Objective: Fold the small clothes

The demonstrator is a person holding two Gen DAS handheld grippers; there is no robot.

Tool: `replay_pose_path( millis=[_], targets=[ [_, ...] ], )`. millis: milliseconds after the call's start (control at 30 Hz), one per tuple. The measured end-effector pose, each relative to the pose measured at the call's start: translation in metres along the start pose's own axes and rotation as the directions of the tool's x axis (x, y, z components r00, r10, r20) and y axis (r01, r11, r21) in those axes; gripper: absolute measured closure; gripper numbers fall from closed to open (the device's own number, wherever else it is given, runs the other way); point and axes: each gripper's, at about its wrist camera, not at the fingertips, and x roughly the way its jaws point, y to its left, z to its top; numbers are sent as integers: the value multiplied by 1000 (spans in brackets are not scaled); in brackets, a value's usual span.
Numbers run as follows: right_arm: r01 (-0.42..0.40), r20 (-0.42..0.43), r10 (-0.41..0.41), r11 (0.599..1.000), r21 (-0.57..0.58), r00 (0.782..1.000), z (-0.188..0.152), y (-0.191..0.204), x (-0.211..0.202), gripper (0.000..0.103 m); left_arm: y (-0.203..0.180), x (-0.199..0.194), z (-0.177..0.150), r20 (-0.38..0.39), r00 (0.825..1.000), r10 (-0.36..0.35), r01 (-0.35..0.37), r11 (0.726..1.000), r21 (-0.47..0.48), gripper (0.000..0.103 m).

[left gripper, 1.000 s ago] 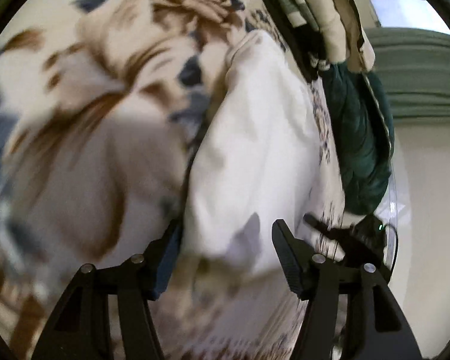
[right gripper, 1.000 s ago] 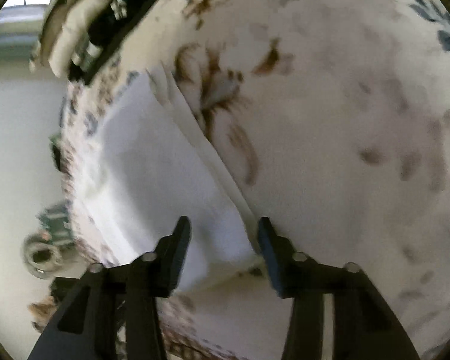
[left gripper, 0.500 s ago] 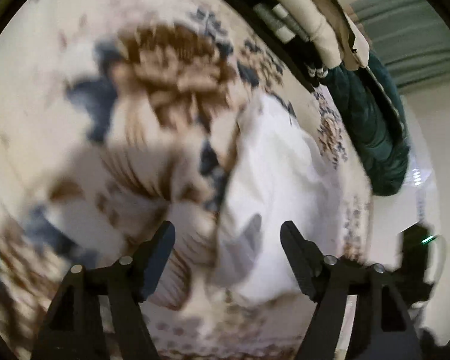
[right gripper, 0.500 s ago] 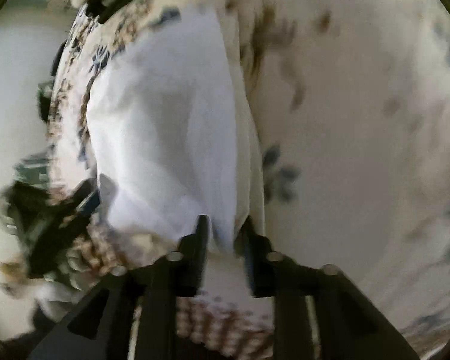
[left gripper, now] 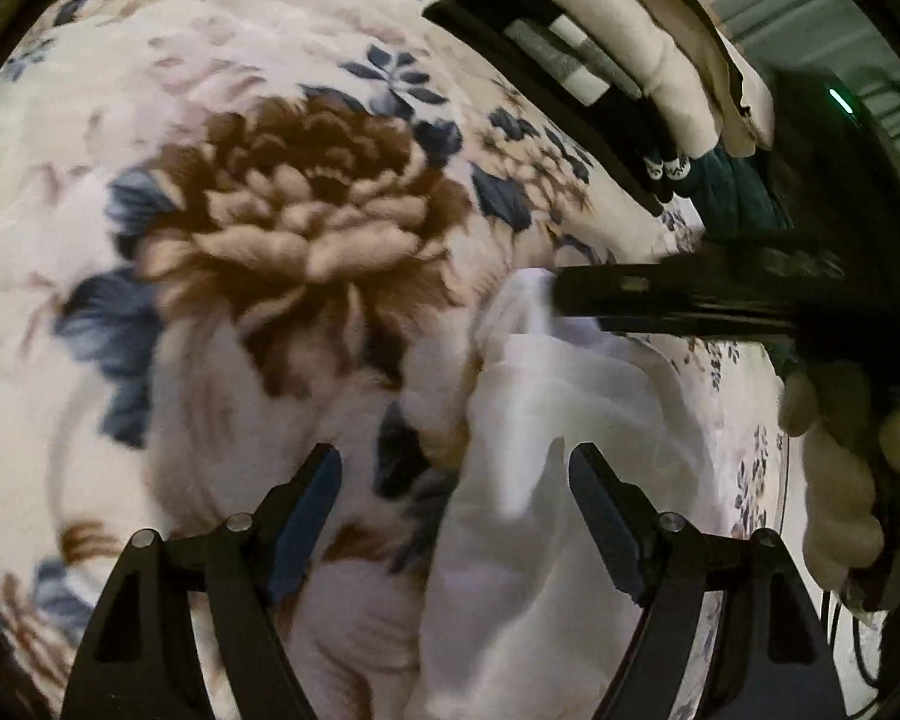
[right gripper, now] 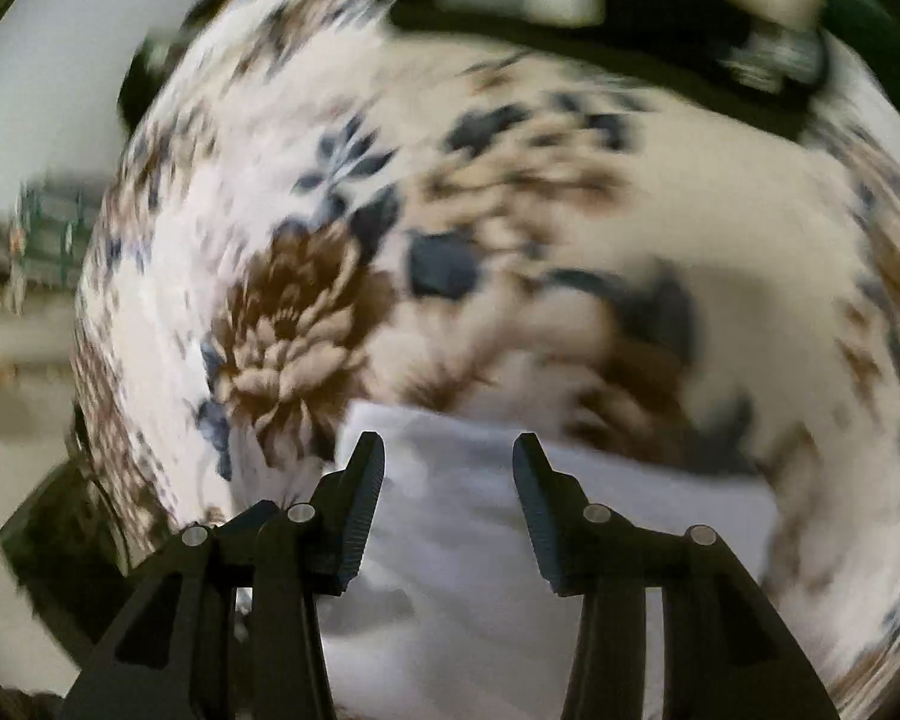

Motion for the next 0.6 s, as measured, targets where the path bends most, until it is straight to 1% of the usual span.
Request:
replay_pose_path(
  millis=[33,67,100,133,167,200,267,333,400,433,467,500,533,567,600],
  targets=[
    [5,-39,-5,1000,-23,999,5,6,11,56,0,1,-1,-4,1000,-5,5,1000,2,26],
    [22,-74,-25,999,-40,997,11,12,21,59,-1,3,-2,-7,1000,-10,10,1000,4,26],
    [45,-82,-50,997,-64,995,9,17,27,68,-1,5,-4,-10,1000,-19,19,1000,3,26],
    [59,-77,-67,993,-100,995,9,22,28,99,-1,6,-5,-13,1000,-27,27,1000,-1,26],
    [99,-66,-107,987,-124,992,11,27,30,99,-1,7,-7,-19,999,-36,35,999,-8,26],
    [109,-43,-114,988,-111,992,11,27,27,99,-1,7,-8,-23,999,-43,43,999,-13,26],
    [92,-2,-92,996,-22,996,15,17,21,99,0,8,-9,-30,998,-49,48,999,-18,26],
    [72,-1,-72,997,37,997,15,7,19,99,1,5,-6,-29,997,-66,65,997,-33,26],
    [13,-7,-13,998,68,1000,14,1,15,96,1,2,1,-23,997,-76,76,997,-30,26],
    [-21,-16,22,996,89,1000,13,-3,12,87,-1,1,7,-21,997,-74,74,997,-9,26],
    [-45,-1,46,990,133,999,8,-17,-3,76,-4,1,12,-19,997,-71,71,997,15,26],
    [-45,-1,46,990,133,999,8,-17,-3,71,-9,1,18,-16,997,-74,75,996,54,26],
    [-41,34,37,989,142,999,5,-23,-14,67,-13,3,22,-26,997,-79,80,993,81,26],
    [-17,75,6,989,146,997,-2,-32,-29,67,-18,8,27,-51,995,-81,86,990,114,27],
    [-3,90,-10,989,150,996,-9,-38,-37,67,-24,14,30,-77,994,-83,94,985,145,28]
  ],
)
